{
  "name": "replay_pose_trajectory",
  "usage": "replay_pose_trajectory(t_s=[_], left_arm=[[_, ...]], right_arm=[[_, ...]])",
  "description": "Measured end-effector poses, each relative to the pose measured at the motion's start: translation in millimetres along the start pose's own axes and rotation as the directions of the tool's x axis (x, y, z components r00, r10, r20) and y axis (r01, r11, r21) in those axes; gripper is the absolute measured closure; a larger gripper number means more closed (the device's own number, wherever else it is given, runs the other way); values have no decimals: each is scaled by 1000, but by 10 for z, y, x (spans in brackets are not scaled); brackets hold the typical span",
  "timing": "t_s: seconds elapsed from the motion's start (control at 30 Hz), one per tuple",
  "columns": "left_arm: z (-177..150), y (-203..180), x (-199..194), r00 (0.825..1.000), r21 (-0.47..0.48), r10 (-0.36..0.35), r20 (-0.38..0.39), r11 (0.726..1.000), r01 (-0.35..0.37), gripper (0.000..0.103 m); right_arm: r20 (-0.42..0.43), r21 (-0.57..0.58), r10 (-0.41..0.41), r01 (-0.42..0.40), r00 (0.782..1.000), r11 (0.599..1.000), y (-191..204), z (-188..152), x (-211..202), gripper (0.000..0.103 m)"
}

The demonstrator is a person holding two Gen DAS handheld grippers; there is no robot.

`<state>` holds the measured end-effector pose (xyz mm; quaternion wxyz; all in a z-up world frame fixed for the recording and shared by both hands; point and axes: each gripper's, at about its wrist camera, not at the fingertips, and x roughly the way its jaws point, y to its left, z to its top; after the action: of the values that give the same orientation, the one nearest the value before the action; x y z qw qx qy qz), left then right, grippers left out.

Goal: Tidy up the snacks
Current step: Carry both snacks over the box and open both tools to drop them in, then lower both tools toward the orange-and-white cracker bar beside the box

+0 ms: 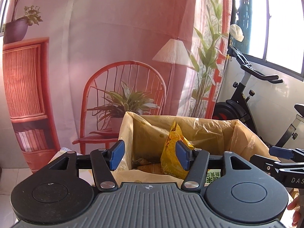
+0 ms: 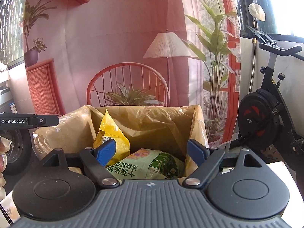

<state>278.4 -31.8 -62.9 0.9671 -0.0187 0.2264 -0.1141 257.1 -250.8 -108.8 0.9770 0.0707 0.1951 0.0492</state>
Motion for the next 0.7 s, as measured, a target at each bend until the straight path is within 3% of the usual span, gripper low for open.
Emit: replay_pose_trajectory(t_s=[0.17, 0.23, 0.47, 0.7], left_arm=[[-63, 39, -179, 1000, 33, -19, 13, 999, 18, 33], [-94, 32, -243, 999, 52, -31, 14, 998, 30, 28], [-300, 126, -475, 996, 71, -84, -15, 994, 84, 27], [-541, 287, -572, 993, 97, -93, -71, 990, 99, 26]], right_arm=[[33, 2, -33, 33, 999, 999, 118, -13, -133, 0], [35, 6, -32, 31, 999, 999, 163, -21, -184, 0], [65, 36, 8, -11, 998, 999, 305, -108, -400, 0], [85, 91, 5, -13, 996, 996, 506, -422, -583, 0]])
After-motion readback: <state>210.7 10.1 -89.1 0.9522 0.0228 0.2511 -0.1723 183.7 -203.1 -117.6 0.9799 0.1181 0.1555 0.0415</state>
